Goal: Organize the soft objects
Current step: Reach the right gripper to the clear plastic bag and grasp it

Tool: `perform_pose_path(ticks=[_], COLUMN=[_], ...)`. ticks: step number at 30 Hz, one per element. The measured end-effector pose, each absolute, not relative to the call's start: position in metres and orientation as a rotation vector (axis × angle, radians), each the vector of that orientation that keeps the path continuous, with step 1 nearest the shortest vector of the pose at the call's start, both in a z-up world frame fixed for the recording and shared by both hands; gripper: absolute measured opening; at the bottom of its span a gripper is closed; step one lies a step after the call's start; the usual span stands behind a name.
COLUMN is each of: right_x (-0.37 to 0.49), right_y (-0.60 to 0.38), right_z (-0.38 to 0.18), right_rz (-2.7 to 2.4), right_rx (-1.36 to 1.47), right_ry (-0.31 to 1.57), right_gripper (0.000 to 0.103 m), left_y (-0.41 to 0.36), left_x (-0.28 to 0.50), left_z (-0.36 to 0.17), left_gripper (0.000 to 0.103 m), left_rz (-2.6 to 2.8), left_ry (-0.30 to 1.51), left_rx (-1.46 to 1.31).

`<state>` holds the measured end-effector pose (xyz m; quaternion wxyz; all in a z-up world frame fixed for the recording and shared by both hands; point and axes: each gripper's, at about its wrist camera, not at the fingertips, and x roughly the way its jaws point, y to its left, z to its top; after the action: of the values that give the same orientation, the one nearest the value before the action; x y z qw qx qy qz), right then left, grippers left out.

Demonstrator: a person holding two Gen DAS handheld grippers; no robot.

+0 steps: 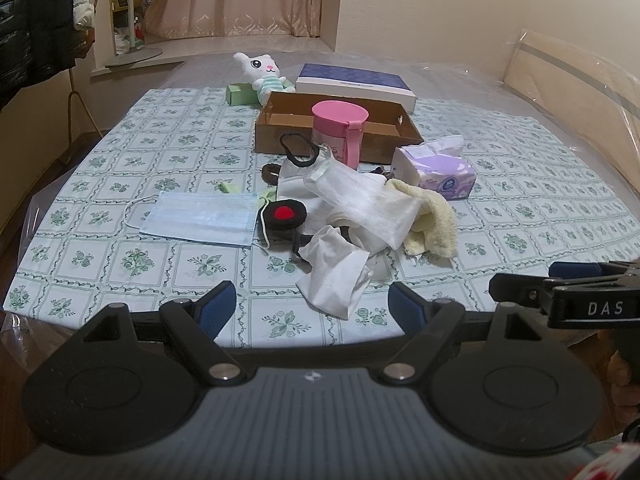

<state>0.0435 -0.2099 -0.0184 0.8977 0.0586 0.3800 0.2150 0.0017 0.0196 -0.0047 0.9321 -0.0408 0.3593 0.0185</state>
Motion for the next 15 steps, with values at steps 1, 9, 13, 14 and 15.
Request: perform_pose_path(ticks=[1,9,13,14,15], right_x=[0.044,0.051,0.055,0.055,0.056], right_y=[-0.209,-0.208,-0.212,-0.213,-0.215], right_z=[-0.019,-0.022,-0.023,-0.023,-0.023], right_rz=[0.446,0.458,0.481,0.488,0.494], right_rx=[0.122,0.135,0.156,0.164,0.171], right_ry=[0.786,0.772,0.746,0.737,0.729], right_gripper=[0.103,0.103,0.103,0.103,0.103], left_y=[0.020,0.021,0.023,0.023,0.024], left_x=[0.002,0.006,0.010,0.012,0.012], left_z=[-0.005,-0.006,-0.007,-0.007,-0.007], left_gripper=[0.082,0.082,0.082,0.082,0.082], left_rz=[0.040,0.070,0.088,0.095,0.099], left_ry=[0.735,0.731,0.727,0.729,0.727], left_rx=[-0.084,-0.089,-0.084,-0.083,-0.082])
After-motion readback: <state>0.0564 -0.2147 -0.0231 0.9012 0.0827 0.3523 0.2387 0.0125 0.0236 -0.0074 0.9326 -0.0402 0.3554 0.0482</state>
